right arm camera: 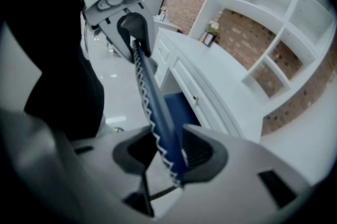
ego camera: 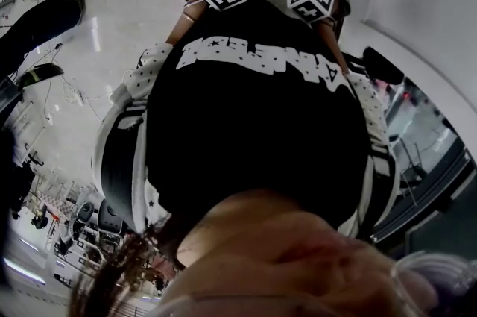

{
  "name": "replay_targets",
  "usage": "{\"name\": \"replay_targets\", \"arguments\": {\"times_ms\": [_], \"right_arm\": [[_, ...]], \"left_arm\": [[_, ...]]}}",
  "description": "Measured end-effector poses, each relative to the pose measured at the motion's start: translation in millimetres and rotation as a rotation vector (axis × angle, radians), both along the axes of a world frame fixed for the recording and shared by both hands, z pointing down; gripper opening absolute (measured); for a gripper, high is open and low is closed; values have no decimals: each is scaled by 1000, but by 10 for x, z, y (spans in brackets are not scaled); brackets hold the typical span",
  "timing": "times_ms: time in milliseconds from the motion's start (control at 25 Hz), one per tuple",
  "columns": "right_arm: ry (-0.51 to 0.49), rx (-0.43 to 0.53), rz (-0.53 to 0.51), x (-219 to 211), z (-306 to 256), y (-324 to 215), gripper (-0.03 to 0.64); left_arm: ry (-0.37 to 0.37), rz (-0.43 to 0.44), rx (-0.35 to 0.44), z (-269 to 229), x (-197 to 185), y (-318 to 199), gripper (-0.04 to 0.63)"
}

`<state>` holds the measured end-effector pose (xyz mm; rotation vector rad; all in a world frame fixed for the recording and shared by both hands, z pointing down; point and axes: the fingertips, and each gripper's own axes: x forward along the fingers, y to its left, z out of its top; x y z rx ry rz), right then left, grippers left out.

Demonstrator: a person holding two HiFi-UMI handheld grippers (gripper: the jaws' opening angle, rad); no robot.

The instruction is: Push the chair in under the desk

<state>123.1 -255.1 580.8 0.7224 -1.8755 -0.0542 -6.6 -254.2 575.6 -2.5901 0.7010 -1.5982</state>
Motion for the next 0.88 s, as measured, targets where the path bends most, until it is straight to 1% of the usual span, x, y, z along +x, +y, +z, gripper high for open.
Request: {"name": "replay_targets", "arguments": {"times_ms": [240, 880], "right_arm": [[-2, -9, 6, -131, 102, -138, 150], [1, 1, 21, -205, 98, -321, 153]], "left_arm": [[1, 2, -2, 111, -124, -147, 161], [5, 8, 3, 93, -196, -332, 160]]}}
